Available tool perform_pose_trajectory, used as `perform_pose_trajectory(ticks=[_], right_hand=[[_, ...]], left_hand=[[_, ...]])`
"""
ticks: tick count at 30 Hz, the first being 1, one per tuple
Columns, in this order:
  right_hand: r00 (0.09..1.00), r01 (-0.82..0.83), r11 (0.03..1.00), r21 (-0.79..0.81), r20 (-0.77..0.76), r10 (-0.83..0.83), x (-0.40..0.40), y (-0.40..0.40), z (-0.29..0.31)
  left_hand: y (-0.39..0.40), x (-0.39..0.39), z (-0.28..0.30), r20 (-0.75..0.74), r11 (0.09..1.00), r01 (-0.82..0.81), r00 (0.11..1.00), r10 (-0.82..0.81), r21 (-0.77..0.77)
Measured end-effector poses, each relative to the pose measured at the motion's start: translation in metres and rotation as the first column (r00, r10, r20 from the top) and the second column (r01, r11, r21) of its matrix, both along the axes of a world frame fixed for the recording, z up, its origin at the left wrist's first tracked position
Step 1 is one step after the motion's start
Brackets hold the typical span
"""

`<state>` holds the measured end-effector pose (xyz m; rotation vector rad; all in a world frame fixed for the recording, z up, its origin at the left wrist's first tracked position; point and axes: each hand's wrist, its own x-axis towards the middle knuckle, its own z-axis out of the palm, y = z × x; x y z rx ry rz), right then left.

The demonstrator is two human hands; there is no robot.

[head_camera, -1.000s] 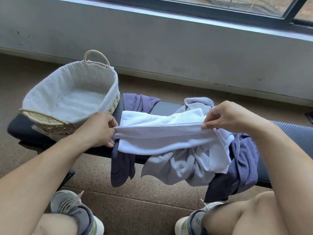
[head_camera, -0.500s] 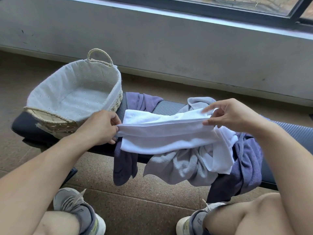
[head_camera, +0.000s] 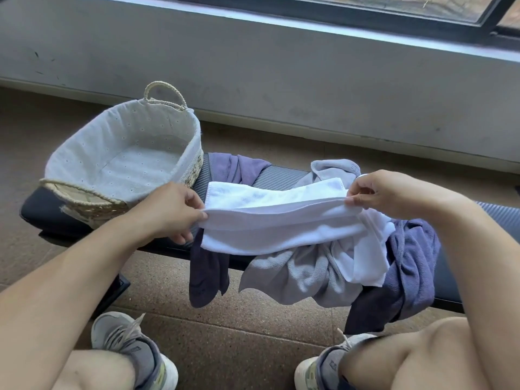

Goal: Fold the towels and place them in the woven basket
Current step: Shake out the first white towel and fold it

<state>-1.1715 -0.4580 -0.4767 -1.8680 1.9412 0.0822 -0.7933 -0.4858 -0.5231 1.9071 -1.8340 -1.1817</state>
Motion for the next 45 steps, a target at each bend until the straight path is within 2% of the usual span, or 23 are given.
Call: perform_pose_trajectory(ticks=[1, 3, 5, 7, 10, 13, 16, 19, 22, 28, 32, 40, 45], right_hand=[[1.0, 0.015, 1.0, -0.006, 0.002, -0.015, 0.002, -0.001, 0.0], [0.992, 0.097, 0.989, -0.116, 0.095, -0.086, 0.008, -0.005, -0.001], [0.925, 0.266, 0.924, -0.274, 0.343, -0.164, 0.015, -0.012, -0.003], [0.811, 0.405, 0.833, -0.378, 0.57, -0.136, 0.021, -0.018, -0.007], [0.71, 0.476, 0.759, -0.446, 0.703, -0.032, 0.023, -0.022, -0.009], [0.629, 0.53, 0.756, -0.385, 0.776, -0.046, 0.019, -0.017, -0.005], [0.642, 0.539, 0.803, -0.253, 0.741, -0.198, 0.015, -0.006, -0.005], [0.671, 0.488, 0.872, -0.041, 0.656, -0.345, 0.011, 0.009, -0.008], [0.718, 0.438, 0.896, 0.067, 0.573, -0.394, 0.011, 0.019, -0.003], [0.77, 0.432, 0.891, 0.138, 0.459, -0.444, 0.016, 0.024, -0.001], [0.814, 0.417, 0.898, 0.137, 0.383, -0.436, 0.016, 0.027, 0.0], [0.844, 0.393, 0.914, 0.099, 0.356, -0.401, 0.018, 0.031, 0.005], [0.895, 0.324, 0.928, 0.182, 0.258, -0.363, 0.019, 0.032, -0.003]], left_hand=[[0.0, -0.003, 0.003, -0.081, 0.999, -0.037, 0.996, 0.038, 0.022], [-0.002, -0.01, 0.01, -0.273, 0.992, -0.127, 0.953, 0.129, 0.024], [-0.009, -0.017, 0.017, -0.45, 0.973, -0.23, 0.871, 0.198, -0.016], [-0.015, -0.023, 0.022, -0.595, 0.945, -0.318, 0.776, 0.21, -0.081], [-0.022, -0.029, 0.028, -0.698, 0.89, -0.404, 0.7, 0.152, -0.211], [-0.017, -0.031, 0.03, -0.706, 0.88, -0.442, 0.679, 0.202, -0.173], [-0.002, -0.03, 0.024, -0.621, 0.919, -0.392, 0.731, 0.282, -0.044], [0.014, -0.027, 0.016, -0.446, 0.962, -0.274, 0.863, 0.238, -0.017], [0.023, -0.023, 0.012, -0.325, 0.978, -0.208, 0.926, 0.193, -0.012], [0.027, -0.019, 0.012, -0.29, 0.979, -0.203, 0.937, 0.194, 0.0], [0.029, -0.015, 0.01, -0.253, 0.987, -0.141, 0.955, 0.156, 0.074], [0.025, -0.003, 0.014, -0.208, 0.988, -0.103, 0.97, 0.125, 0.115], [0.03, -0.005, 0.001, -0.105, 0.987, -0.039, 0.993, 0.056, 0.154]])
